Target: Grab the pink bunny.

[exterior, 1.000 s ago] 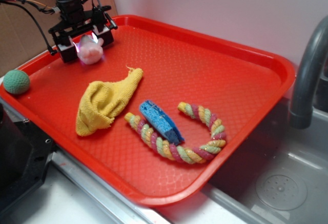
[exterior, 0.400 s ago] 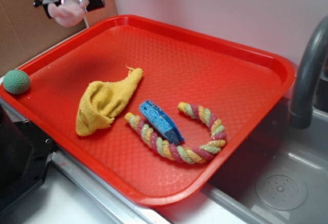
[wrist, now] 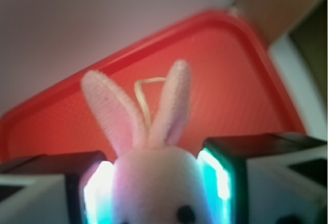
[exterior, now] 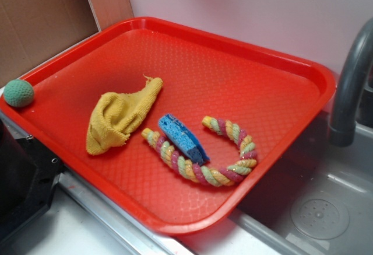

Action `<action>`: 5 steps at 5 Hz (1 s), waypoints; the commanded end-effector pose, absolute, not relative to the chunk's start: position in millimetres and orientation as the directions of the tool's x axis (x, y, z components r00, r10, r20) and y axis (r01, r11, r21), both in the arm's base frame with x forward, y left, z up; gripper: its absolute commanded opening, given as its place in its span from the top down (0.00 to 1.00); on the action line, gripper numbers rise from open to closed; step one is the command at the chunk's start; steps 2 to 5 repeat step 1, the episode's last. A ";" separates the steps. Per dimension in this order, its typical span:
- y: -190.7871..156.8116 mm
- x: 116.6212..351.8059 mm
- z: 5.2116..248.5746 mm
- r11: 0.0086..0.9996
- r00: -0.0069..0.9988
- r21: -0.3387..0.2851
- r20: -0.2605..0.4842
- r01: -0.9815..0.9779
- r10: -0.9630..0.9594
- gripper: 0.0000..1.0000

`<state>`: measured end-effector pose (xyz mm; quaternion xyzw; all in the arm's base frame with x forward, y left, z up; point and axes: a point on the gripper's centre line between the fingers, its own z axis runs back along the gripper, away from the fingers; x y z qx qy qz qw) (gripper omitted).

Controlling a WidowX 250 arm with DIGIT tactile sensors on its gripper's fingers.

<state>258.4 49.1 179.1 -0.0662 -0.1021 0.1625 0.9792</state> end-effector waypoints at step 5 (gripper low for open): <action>49.0 218.8 205.4 0.985 0.940 -0.067 0.294 -0.162 0.175 1.00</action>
